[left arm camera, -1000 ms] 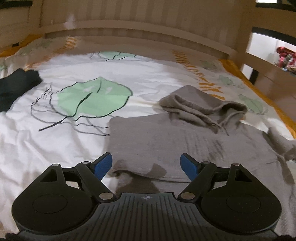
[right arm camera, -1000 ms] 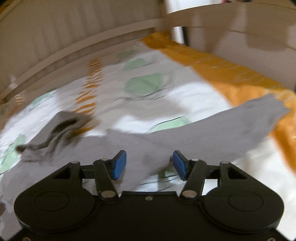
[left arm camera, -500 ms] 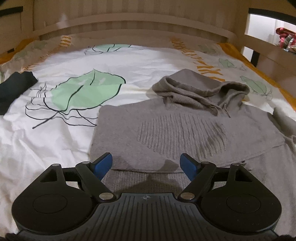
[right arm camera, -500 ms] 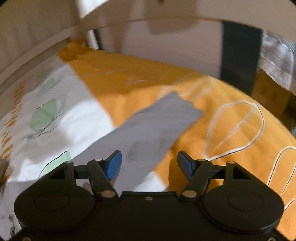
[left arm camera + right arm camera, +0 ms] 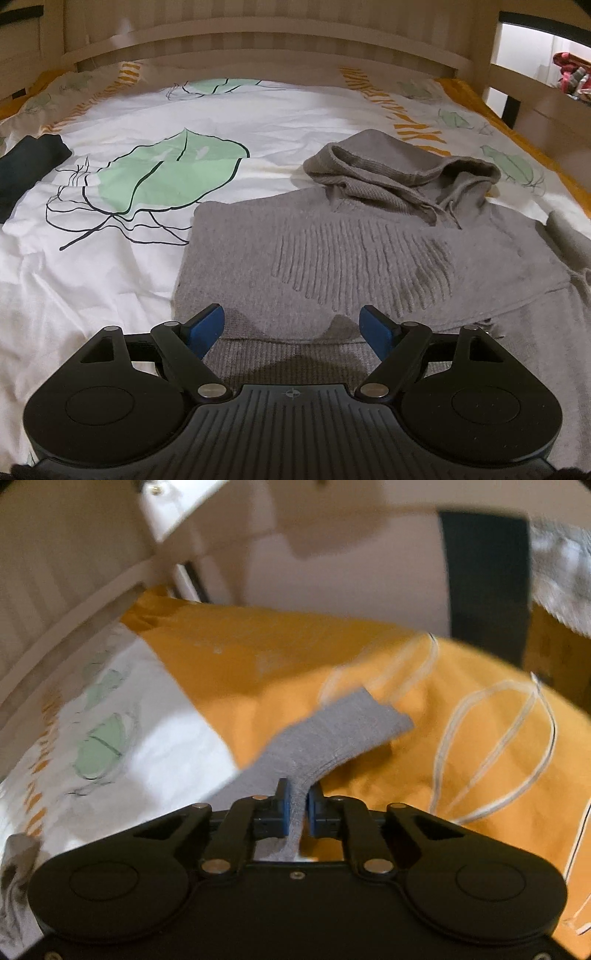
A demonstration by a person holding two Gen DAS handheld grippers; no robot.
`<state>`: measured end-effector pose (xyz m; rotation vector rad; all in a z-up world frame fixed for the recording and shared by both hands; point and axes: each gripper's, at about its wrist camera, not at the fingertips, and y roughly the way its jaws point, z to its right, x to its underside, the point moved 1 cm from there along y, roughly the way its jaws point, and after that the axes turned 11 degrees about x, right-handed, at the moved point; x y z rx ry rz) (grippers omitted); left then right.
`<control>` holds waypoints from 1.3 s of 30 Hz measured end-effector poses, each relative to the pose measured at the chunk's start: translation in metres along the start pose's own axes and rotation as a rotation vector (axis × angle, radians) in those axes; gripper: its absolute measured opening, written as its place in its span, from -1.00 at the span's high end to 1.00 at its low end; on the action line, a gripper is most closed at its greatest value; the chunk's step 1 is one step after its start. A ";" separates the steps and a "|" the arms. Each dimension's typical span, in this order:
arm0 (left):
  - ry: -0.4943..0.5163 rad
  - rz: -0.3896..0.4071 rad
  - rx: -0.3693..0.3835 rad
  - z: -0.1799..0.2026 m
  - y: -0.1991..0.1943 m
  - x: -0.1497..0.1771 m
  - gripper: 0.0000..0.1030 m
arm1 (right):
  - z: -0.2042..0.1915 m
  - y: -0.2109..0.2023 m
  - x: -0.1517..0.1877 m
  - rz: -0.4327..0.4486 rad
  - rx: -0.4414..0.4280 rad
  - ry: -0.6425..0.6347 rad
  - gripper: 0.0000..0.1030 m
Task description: Fold large clothes
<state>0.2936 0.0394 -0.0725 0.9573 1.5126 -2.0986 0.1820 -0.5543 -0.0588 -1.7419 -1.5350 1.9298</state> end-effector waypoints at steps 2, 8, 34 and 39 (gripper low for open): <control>-0.005 0.004 0.004 0.000 -0.002 -0.002 -0.54 | -0.012 -0.019 -0.007 0.033 -0.034 -0.024 0.71; -0.023 0.021 0.007 -0.004 -0.011 -0.008 -0.54 | -0.077 -0.091 -0.019 0.121 -0.172 -0.158 0.75; -0.263 0.072 0.091 -0.050 -0.031 -0.022 -0.54 | -0.365 -0.193 0.247 -0.031 -0.653 -0.664 0.74; -0.269 0.072 0.097 -0.050 -0.030 -0.022 -0.54 | -0.369 -0.193 0.287 -0.056 -0.684 -0.806 0.32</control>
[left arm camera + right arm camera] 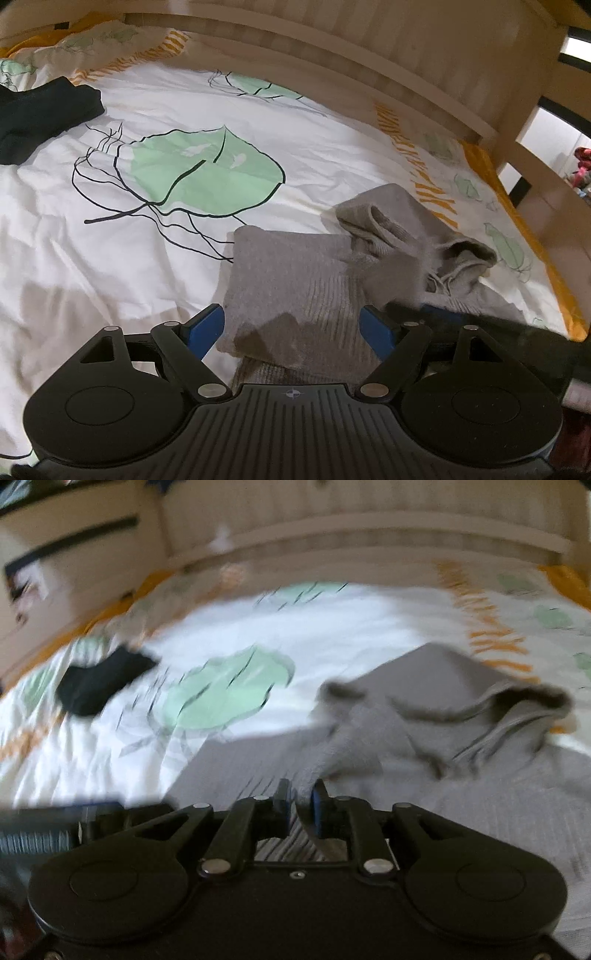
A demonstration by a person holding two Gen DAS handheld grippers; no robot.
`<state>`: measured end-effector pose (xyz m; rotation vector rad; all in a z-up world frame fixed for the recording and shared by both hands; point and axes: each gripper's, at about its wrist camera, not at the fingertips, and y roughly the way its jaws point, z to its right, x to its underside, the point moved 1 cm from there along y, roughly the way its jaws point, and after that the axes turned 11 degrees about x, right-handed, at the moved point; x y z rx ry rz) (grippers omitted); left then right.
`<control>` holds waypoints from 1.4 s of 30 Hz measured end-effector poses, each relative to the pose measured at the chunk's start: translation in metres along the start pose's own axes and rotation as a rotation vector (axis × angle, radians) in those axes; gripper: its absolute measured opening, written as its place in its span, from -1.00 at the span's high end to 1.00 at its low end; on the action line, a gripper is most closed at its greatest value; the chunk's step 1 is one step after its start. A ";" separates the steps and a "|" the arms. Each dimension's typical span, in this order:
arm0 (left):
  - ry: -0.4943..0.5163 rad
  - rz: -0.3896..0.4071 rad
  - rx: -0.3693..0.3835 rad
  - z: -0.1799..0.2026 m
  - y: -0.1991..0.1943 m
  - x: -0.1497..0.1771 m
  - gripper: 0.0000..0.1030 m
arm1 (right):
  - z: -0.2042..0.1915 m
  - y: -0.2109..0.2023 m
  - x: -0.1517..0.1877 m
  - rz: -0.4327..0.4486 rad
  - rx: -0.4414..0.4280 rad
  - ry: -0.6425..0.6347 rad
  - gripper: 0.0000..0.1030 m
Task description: Fold large clothes
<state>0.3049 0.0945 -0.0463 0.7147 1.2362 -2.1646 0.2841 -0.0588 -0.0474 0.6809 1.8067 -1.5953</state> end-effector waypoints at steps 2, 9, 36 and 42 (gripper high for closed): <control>-0.016 0.001 0.007 -0.001 0.001 0.001 -0.54 | -0.001 -0.002 0.007 -0.011 -0.032 -0.025 -0.17; 0.004 -0.017 0.010 0.002 0.007 0.005 -0.54 | 0.046 -0.030 0.005 0.003 -0.031 0.024 -0.38; 0.114 -0.110 0.138 0.019 0.065 0.006 -0.50 | 0.221 -0.072 0.048 -0.044 0.311 0.281 -0.73; 0.078 -0.083 0.162 0.018 0.067 0.000 0.23 | 0.249 -0.073 0.049 -0.032 0.415 0.361 -0.73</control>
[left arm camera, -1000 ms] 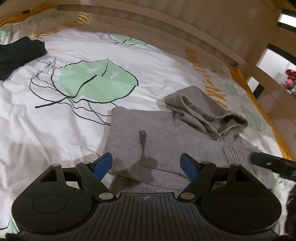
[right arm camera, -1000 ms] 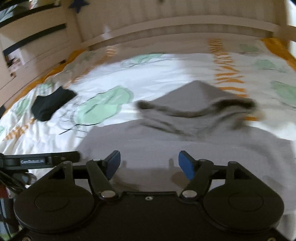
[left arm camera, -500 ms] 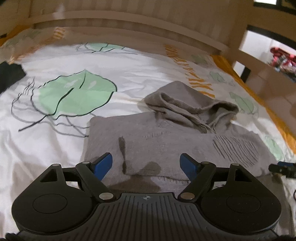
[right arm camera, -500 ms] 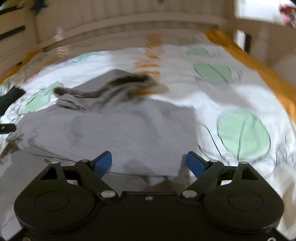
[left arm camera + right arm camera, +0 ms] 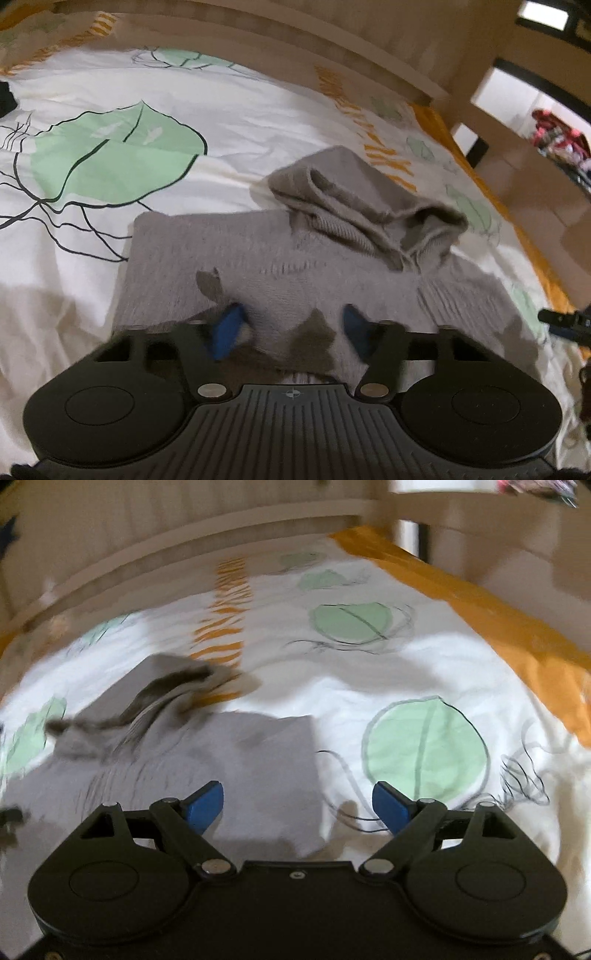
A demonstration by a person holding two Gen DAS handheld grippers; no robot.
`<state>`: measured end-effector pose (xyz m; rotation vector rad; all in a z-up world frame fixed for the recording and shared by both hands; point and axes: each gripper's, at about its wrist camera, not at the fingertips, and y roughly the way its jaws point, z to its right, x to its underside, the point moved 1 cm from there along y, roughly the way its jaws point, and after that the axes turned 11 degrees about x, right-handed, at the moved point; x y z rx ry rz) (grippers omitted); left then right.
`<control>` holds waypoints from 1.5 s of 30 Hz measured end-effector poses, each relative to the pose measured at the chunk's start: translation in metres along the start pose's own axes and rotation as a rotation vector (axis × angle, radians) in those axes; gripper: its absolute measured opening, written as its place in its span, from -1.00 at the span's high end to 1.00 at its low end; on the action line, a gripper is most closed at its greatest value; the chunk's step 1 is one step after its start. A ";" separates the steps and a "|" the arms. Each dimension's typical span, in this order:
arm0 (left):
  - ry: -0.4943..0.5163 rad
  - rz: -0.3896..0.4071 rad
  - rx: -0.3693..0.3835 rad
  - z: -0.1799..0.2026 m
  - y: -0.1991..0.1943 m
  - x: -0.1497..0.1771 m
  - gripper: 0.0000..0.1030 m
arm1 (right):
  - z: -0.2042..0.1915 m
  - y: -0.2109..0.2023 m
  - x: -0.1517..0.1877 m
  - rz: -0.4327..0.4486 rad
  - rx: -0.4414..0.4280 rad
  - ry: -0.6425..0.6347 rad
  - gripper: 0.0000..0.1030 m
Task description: Fold large clothes
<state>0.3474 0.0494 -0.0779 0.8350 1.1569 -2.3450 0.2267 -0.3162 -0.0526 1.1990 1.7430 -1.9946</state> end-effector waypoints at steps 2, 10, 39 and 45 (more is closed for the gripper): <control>-0.003 0.014 0.011 0.002 -0.001 -0.001 0.74 | 0.014 0.004 -0.004 -0.024 -0.002 0.082 -0.73; 0.160 0.171 0.041 0.043 -0.046 -0.017 0.82 | 0.036 0.016 -0.006 -0.059 0.040 0.170 -0.73; 0.027 0.137 0.016 0.005 -0.052 -0.022 0.81 | -0.052 0.010 0.035 -0.054 0.039 -0.509 -0.73; 0.031 0.072 -0.009 -0.002 -0.050 -0.018 0.76 | -0.023 0.029 0.018 -0.063 0.192 -0.342 -0.70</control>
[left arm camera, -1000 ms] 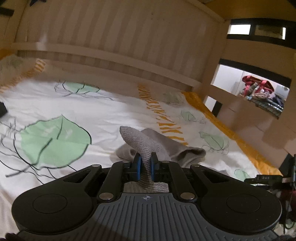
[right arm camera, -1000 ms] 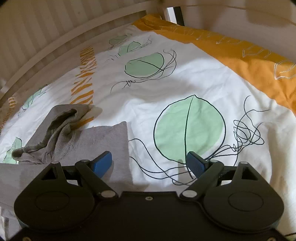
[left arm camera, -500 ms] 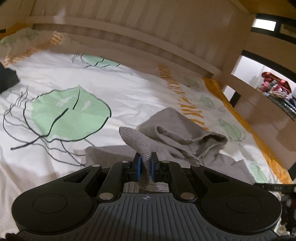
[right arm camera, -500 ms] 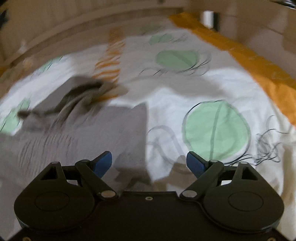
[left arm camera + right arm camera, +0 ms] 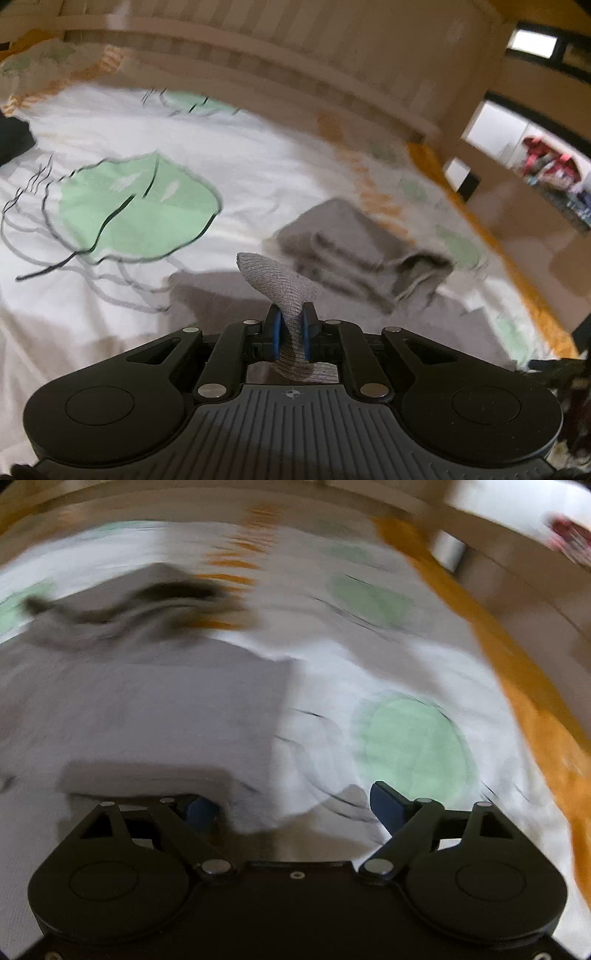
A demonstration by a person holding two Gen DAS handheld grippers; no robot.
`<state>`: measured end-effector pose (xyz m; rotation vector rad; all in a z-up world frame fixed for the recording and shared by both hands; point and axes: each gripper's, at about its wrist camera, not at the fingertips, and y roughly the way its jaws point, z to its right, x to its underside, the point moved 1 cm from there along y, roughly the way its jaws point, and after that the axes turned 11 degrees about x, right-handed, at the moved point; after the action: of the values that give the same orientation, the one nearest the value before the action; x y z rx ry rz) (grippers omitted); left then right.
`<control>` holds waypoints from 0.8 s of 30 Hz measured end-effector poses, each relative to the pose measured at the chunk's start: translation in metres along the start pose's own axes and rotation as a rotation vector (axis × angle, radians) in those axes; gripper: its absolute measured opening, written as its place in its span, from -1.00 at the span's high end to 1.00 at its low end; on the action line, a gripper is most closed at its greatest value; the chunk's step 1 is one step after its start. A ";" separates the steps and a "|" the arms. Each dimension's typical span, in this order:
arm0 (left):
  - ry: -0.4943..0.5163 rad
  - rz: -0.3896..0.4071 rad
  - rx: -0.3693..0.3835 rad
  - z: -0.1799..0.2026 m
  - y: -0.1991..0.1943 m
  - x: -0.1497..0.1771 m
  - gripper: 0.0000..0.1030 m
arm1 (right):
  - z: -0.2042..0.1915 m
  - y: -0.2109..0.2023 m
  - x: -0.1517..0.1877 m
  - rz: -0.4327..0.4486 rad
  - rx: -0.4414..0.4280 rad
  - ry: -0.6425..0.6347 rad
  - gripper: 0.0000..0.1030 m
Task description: Fold large clothes
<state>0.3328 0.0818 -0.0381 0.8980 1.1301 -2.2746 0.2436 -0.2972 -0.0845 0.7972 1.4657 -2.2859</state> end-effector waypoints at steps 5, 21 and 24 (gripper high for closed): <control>-0.009 -0.168 -0.105 -0.019 0.020 0.017 0.57 | 0.031 0.019 0.010 -0.145 -0.081 0.136 -0.71; 0.138 -0.093 -0.176 -0.004 0.010 0.016 -0.23 | 0.023 -0.017 -0.006 0.036 -0.230 0.180 -0.75; 0.157 -0.159 -0.244 -0.016 0.023 0.026 -0.36 | 0.008 -0.005 -0.003 -0.004 -0.234 0.133 -0.74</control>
<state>0.3346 0.0791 -0.0761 0.9300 1.5605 -2.1547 0.2410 -0.3020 -0.0767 0.8891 1.7553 -2.0470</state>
